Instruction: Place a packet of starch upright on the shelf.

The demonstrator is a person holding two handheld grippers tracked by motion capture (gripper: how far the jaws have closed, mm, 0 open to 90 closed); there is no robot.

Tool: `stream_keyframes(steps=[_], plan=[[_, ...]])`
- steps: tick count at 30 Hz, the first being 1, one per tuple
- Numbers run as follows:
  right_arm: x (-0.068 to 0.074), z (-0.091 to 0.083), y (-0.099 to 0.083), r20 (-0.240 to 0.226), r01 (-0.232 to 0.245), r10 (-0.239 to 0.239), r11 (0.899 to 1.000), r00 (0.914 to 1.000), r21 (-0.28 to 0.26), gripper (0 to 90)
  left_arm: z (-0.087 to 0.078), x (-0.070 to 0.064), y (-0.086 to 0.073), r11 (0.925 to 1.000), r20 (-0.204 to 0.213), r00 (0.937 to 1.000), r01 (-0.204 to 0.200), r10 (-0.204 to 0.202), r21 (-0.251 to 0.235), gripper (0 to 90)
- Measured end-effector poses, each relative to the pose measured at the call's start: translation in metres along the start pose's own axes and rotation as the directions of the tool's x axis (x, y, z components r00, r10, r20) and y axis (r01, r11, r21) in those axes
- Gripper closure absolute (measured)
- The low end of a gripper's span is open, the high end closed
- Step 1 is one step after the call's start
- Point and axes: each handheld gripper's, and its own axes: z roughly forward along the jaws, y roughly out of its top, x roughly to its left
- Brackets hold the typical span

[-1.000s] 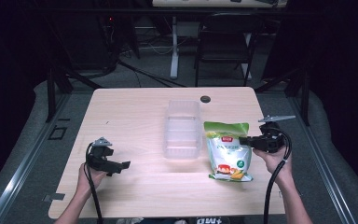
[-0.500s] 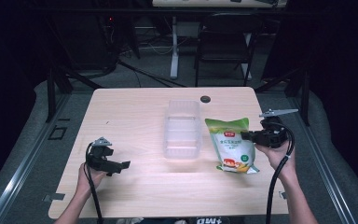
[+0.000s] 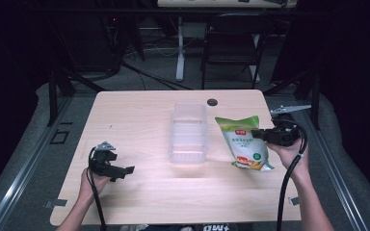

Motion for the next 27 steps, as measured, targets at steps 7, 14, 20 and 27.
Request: stream_keyframes(steps=[7, 14, 20, 27], plan=[[0.000, -0.003, 0.006, 0.003, 0.002, -0.002, 1.000, 1.0000, -0.007, 87.9, 0.001, 0.000, 0.000, 1.0000, 0.001, 1.0000, -0.001, 0.001, 0.001, 0.4], [0.000, -0.008, 0.014, 0.008, 0.013, -0.013, 1.000, 0.9999, -0.021, 87.9, 0.001, 0.000, 0.000, 0.9999, 0.001, 1.0000, 0.001, -0.001, 0.010, 0.5], [0.002, -0.013, 0.023, 0.010, 0.025, -0.025, 0.999, 0.9996, -0.035, 87.8, 0.003, -0.001, 0.000, 1.0000, 0.004, 1.0000, 0.000, 0.000, 0.007, 0.5], [0.004, -0.017, 0.034, 0.012, 0.032, -0.032, 0.998, 0.9994, -0.046, 87.9, 0.002, -0.001, 0.000, 1.0000, 0.002, 1.0000, 0.002, -0.002, 0.005, 0.5]])
